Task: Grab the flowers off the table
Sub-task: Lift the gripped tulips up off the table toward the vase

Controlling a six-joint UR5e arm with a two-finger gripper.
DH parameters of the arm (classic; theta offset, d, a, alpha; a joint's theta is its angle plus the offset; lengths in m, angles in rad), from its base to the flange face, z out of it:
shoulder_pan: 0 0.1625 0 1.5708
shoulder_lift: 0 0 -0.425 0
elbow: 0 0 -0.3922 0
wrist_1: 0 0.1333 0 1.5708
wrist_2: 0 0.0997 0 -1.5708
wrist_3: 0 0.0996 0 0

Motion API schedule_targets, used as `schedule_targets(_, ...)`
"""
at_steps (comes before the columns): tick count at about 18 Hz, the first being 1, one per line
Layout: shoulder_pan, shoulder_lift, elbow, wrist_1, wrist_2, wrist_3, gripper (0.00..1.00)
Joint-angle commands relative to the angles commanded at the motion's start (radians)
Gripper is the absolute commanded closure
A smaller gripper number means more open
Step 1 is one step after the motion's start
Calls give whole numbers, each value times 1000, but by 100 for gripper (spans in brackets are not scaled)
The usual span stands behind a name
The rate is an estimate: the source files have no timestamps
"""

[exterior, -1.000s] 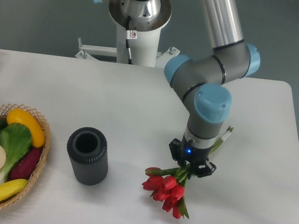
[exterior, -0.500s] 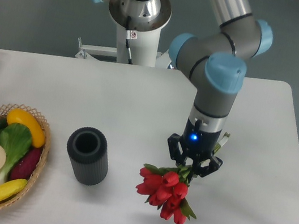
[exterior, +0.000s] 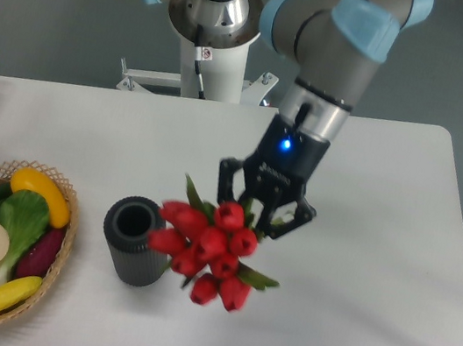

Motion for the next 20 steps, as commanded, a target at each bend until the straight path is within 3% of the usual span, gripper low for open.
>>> schedule_targets(4, 34, 0, -8, 0, -89, -11, 67)
schedule_targets(20, 54, -3, 12, 2, -98, -15, 67)
